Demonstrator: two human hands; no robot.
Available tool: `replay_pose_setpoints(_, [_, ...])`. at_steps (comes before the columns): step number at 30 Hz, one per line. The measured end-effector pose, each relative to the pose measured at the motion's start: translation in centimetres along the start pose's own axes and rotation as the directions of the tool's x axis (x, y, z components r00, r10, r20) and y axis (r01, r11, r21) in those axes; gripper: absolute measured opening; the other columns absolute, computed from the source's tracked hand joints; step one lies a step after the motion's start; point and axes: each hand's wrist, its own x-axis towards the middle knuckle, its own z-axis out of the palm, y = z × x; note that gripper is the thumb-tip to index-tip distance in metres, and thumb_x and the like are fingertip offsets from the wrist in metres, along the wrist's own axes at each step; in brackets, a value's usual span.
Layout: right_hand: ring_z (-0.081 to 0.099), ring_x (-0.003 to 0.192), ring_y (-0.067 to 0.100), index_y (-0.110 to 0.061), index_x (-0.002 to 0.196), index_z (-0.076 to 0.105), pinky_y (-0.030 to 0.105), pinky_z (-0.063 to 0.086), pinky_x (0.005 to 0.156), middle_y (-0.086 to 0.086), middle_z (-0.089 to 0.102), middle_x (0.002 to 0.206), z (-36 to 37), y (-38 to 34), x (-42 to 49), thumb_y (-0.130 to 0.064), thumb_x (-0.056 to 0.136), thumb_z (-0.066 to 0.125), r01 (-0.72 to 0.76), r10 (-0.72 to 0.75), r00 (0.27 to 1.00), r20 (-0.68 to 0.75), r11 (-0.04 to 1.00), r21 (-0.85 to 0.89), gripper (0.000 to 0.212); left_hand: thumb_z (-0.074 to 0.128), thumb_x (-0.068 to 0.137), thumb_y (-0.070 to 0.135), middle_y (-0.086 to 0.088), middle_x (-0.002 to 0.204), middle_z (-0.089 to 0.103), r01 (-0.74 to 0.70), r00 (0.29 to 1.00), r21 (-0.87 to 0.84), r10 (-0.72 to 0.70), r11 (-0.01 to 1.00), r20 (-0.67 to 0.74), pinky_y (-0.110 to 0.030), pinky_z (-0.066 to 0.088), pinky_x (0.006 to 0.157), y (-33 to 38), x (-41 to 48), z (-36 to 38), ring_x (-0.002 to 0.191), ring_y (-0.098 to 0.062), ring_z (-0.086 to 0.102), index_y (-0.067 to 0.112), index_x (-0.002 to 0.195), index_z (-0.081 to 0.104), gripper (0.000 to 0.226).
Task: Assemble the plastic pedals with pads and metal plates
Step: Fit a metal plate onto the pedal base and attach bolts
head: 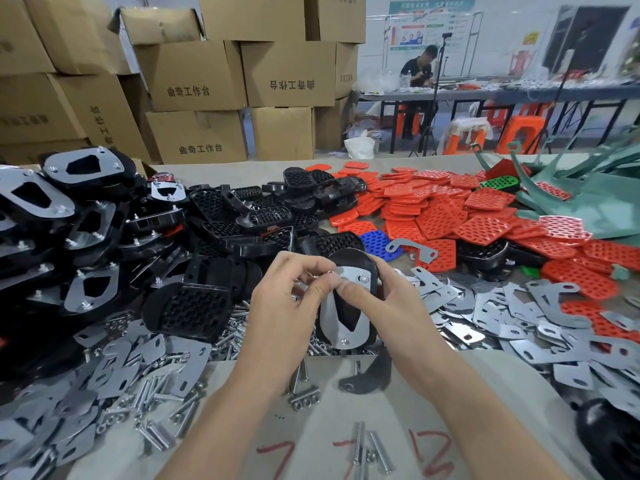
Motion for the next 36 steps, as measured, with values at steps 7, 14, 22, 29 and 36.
replay_pose_setpoints(7, [0.072,0.108,0.027,-0.021,0.120,0.069,0.045,0.055,0.097,0.005,0.076,0.113,-0.2,0.4,0.0,-0.016,0.098,0.068,-0.036,0.034,0.999,0.026,0.997,0.075,0.022,0.074,0.088,0.017,0.014,0.094,0.065,0.047,0.999,-0.075,-0.045,0.996,0.025,-0.018,0.049,0.078,-0.4,0.1,-0.2,0.089,-0.006,0.063,0.029,0.089,0.071,0.013])
replay_pose_setpoints(14, [0.069,0.116,0.030,-0.016,0.133,0.062,0.051,0.050,0.107,0.008,0.075,0.120,-0.1,0.3,-0.1,-0.031,0.091,0.068,-0.099,0.098,0.995,0.018,0.985,0.138,0.044,0.073,0.090,0.022,0.013,0.092,0.062,0.006,0.999,-0.024,-0.005,1.000,0.045,-0.018,0.047,0.074,-0.7,0.1,-0.2,0.088,-0.007,0.062,0.031,0.087,0.068,0.011])
replay_pose_setpoints(22, [0.071,0.101,0.030,-0.023,0.130,0.064,0.053,0.050,0.093,0.012,0.073,0.111,-0.7,1.0,0.5,-0.015,0.081,0.068,-0.209,0.185,0.975,0.122,0.951,0.230,0.050,0.063,0.098,0.018,0.018,0.099,0.058,-0.035,0.996,0.014,0.034,0.999,0.089,-0.011,0.043,0.075,-0.9,0.1,-0.4,0.096,-0.003,0.060,0.033,0.100,0.072,0.018])
replay_pose_setpoints(29, [0.068,0.111,0.044,-0.023,0.128,0.066,0.065,0.049,0.101,0.020,0.073,0.115,-0.6,1.2,0.6,-0.013,0.078,0.066,-0.155,0.150,0.988,0.043,0.970,0.186,0.051,0.057,0.101,0.018,0.015,0.106,0.055,-0.057,0.992,0.018,0.055,0.998,0.118,-0.010,0.044,0.080,-0.9,-0.1,-0.3,0.105,-0.006,0.059,0.031,0.115,0.068,0.022])
replay_pose_setpoints(36, [0.072,0.098,0.031,-0.027,0.115,0.073,0.061,0.052,0.098,0.015,0.076,0.109,-0.5,0.9,0.3,-0.012,0.082,0.066,-0.105,0.096,0.994,0.059,0.982,0.159,0.036,0.066,0.096,0.024,0.017,0.100,0.056,-0.116,0.993,0.098,0.112,0.988,0.049,-0.010,0.045,0.074,-1.4,-0.1,-0.1,0.095,-0.005,0.060,0.030,0.095,0.067,0.006])
